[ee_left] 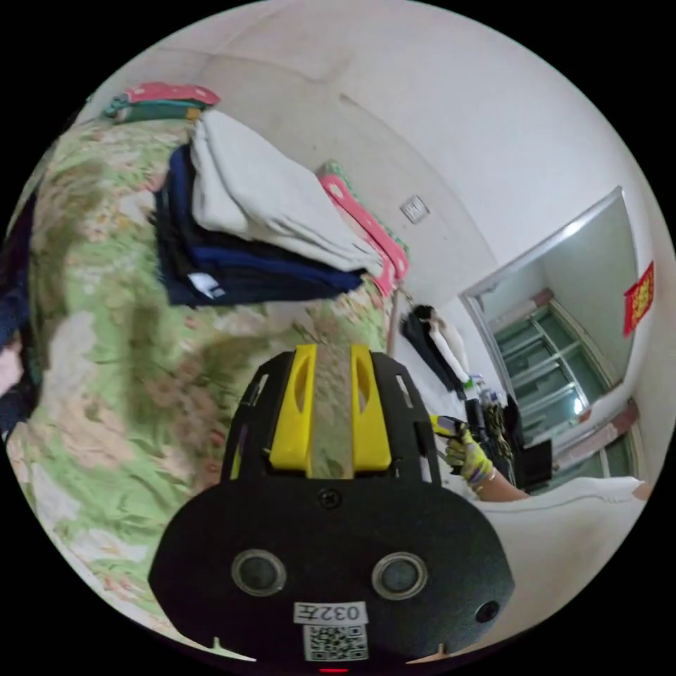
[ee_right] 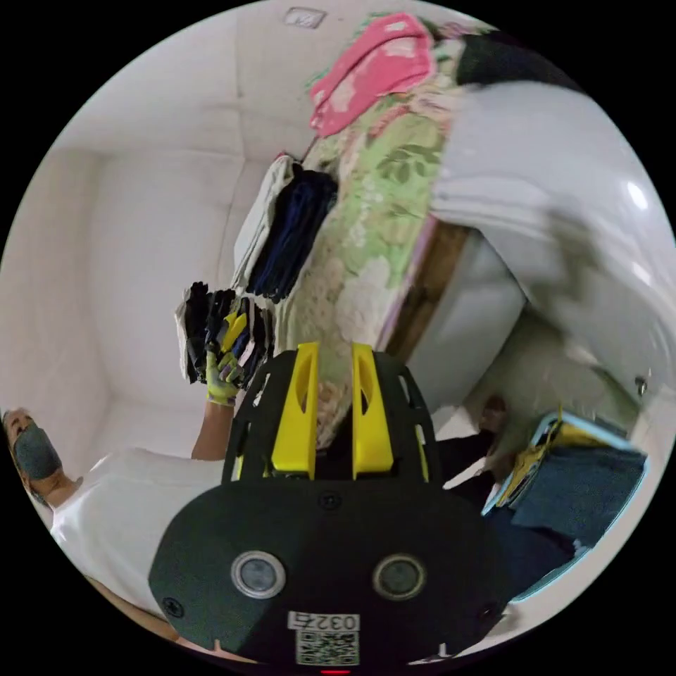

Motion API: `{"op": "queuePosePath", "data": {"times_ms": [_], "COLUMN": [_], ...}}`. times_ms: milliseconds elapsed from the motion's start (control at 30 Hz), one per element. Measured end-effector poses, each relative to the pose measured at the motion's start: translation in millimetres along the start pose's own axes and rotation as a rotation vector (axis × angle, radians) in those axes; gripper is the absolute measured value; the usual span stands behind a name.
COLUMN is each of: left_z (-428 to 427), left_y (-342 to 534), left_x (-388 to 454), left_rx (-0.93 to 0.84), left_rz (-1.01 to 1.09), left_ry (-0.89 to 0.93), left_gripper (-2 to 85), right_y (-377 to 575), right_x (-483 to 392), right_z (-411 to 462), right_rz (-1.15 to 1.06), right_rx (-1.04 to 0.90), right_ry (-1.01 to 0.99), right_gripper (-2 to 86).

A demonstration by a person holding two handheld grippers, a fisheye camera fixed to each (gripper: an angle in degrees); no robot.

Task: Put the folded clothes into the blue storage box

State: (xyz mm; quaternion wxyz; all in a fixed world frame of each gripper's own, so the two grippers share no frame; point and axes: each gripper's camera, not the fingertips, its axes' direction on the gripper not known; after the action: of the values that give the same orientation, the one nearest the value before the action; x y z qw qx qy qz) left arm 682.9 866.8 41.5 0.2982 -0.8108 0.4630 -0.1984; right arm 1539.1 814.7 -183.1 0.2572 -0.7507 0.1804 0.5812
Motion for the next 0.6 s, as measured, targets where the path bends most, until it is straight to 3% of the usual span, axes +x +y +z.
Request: {"op": "queuePosePath", "data": {"times_ms": [100, 333, 600], "left_z": [-47, -112, -138], "left_y": [-18, -51, -78], "left_x": [-10, -25, 21], "left_rx": [0.069, 0.208, 0.182], "left_rz": [-0.064, -0.184, -0.131], "left_ry": [-0.08, 0.001, -0.022], "left_gripper": [10.5, 11.7, 12.1], "right_y": [-37, -90, -116], "right_x": [-39, -107, -146], "right_z": [15, 49, 62], "right_rz": [-0.093, -0.154, -0.11], "right_rx": [-0.048, -0.023, 0.09], "right_ry": [0.005, -0.102, -0.052], "right_gripper": [8.3, 9.1, 10.3]}}
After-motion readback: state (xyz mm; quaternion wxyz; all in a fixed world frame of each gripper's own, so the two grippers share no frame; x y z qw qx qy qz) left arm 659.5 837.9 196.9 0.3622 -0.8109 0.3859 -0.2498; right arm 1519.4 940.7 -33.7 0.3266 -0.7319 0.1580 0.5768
